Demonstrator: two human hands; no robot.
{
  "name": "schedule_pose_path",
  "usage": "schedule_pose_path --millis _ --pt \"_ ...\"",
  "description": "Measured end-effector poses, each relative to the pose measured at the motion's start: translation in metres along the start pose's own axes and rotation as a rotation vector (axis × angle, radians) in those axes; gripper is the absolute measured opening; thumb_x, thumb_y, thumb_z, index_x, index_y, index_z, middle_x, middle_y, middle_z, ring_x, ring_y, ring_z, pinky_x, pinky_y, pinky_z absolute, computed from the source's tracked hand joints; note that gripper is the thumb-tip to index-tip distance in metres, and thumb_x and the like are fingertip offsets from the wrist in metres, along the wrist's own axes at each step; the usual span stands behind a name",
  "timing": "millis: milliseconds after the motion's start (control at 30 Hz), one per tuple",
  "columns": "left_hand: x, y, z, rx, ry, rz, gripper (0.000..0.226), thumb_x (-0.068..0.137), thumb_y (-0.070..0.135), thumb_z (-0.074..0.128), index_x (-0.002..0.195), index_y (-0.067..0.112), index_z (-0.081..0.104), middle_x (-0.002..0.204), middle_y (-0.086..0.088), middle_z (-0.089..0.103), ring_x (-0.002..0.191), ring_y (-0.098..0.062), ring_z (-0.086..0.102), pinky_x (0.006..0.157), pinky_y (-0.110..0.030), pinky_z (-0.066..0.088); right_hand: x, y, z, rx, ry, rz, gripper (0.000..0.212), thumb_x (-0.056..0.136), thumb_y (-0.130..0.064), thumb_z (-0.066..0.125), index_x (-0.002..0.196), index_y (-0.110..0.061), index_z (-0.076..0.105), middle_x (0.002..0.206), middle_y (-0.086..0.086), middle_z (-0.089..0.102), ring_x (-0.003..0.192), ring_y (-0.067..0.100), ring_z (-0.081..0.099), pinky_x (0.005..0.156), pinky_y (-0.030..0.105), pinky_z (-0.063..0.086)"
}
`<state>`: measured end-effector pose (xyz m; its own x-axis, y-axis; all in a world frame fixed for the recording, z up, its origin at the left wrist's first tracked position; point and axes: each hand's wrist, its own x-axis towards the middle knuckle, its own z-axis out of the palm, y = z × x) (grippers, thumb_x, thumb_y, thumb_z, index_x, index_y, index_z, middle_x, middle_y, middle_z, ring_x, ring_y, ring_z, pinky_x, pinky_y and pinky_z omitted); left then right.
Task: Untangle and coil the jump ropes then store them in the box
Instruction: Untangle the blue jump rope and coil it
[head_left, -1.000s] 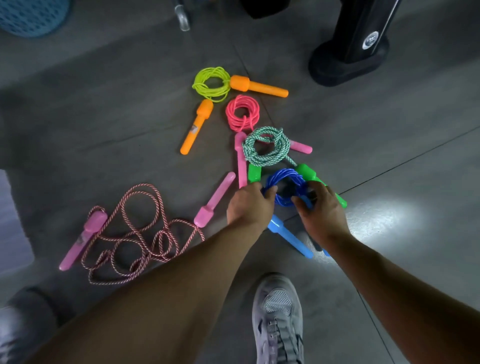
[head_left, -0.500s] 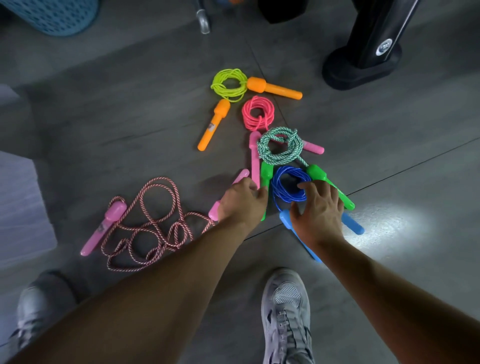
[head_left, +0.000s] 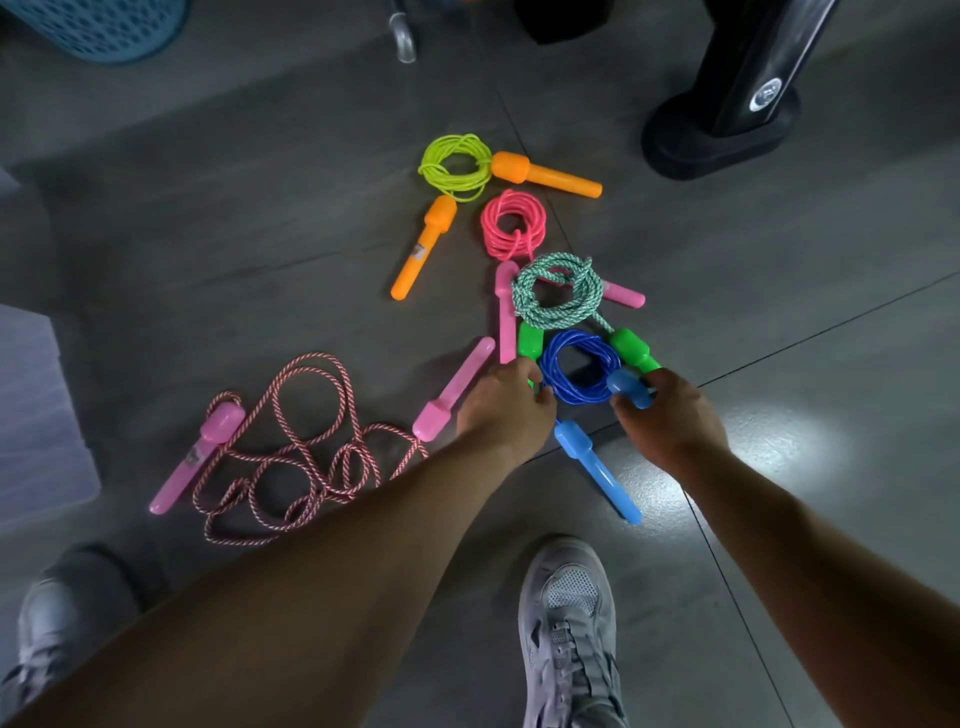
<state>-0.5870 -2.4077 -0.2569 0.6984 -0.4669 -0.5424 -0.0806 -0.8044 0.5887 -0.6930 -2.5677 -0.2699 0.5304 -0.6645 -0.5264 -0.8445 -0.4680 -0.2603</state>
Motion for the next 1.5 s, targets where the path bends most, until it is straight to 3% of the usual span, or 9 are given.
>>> schedule_pose_path --millis 167,300,400,733,900,1033,1233,1367,1500 --pt "0.007 0.002 0.001 0.019 0.056 0.052 0.023 0.097 0.031 0.056 0.118 0.02 0.061 0.11 -0.001 0.068 0.093 -0.018 0.066 0.078 -0.035 0.057 0.005 -0.008 -0.016 -0.084 -0.165 -0.063 0.034 0.089 -0.048 0.061 0.106 -0.018 0.064 0.094 0.01 0.069 0.088 0.032 0.065 0.07 0.031 0.044" --pt "0.016 0.011 0.003 -0.017 -0.019 0.085 0.031 0.098 0.03 0.056 0.128 0.022 0.057 0.115 -0.003 0.07 0.096 -0.023 0.068 0.085 -0.042 0.058 0.016 -0.017 -0.015 0.316 -0.236 0.063 0.026 0.084 -0.035 0.071 0.075 -0.012 0.067 0.07 0.009 0.066 0.065 0.023 0.064 0.061 0.031 0.052" --pt "0.023 0.02 0.003 0.001 -0.022 0.051 0.034 0.099 0.029 0.054 0.131 0.017 0.054 0.121 -0.006 0.066 0.104 -0.028 0.065 0.089 -0.043 0.055 0.021 -0.023 0.0 0.625 -0.286 0.202 0.031 0.07 -0.028 0.081 0.091 -0.007 0.07 0.081 0.015 0.074 0.075 0.028 0.075 0.074 0.046 0.063" --pt "0.026 0.018 -0.007 -0.267 -0.182 -0.138 0.064 0.087 0.062 0.051 0.142 0.032 0.043 0.122 -0.005 0.062 0.099 -0.024 0.065 0.081 -0.036 0.053 -0.012 -0.027 -0.016 0.767 -0.367 0.004 0.047 0.063 -0.011 0.06 0.109 -0.013 0.06 0.078 0.008 0.062 0.064 0.02 0.058 0.061 0.034 0.048" --pt "0.008 0.015 -0.031 -0.318 -0.103 0.067 0.025 0.092 0.052 0.062 0.106 0.032 0.066 0.085 0.004 0.059 0.068 -0.004 0.053 0.061 -0.022 0.041 -0.032 -0.022 -0.047 0.942 -0.599 -0.142 0.041 0.069 -0.004 0.061 0.109 0.001 0.058 0.089 0.009 0.059 0.074 0.015 0.056 0.065 0.03 0.049" --pt "-0.009 0.015 -0.054 -0.577 -0.148 0.121 0.015 0.097 0.03 0.064 0.099 0.016 0.065 0.084 0.006 0.066 0.075 -0.003 0.06 0.072 -0.017 0.047 -0.046 -0.026 -0.068 1.081 -0.755 -0.231 0.048 0.081 -0.002 0.07 0.126 0.005 0.055 0.115 0.015 0.064 0.092 0.022 0.067 0.071 0.031 0.056" --pt "-0.043 0.016 -0.066 -0.859 -0.263 0.0 0.023 0.098 0.031 0.061 0.11 0.012 0.063 0.11 -0.017 0.069 0.102 -0.028 0.07 0.09 -0.048 0.058 -0.064 -0.06 -0.05 0.941 -0.411 -0.313 0.055 0.065 -0.03 0.088 0.105 -0.005 0.06 0.079 0.001 0.069 0.062 0.016 0.061 0.048 0.025 0.047" --pt "-0.058 0.011 -0.071 -1.076 -0.37 -0.166 0.018 0.097 0.032 0.06 0.105 0.016 0.064 0.102 -0.003 0.072 0.099 -0.022 0.07 0.083 -0.042 0.058 -0.073 -0.073 -0.037 0.666 -0.112 -0.403 0.043 0.067 -0.05 0.084 0.089 -0.022 0.061 0.069 -0.005 0.063 0.06 0.004 0.055 0.057 0.023 0.048" --pt "-0.061 0.004 -0.079 -1.233 -0.503 -0.263 0.014 0.101 0.029 0.052 0.107 0.022 0.062 0.111 -0.003 0.071 0.102 -0.023 0.07 0.089 -0.042 0.054 -0.073 -0.083 -0.036 0.608 -0.077 -0.415 0.06 0.069 -0.064 0.069 0.084 -0.006 0.058 0.069 0.008 0.06 0.059 0.016 0.055 0.059 0.037 0.05"
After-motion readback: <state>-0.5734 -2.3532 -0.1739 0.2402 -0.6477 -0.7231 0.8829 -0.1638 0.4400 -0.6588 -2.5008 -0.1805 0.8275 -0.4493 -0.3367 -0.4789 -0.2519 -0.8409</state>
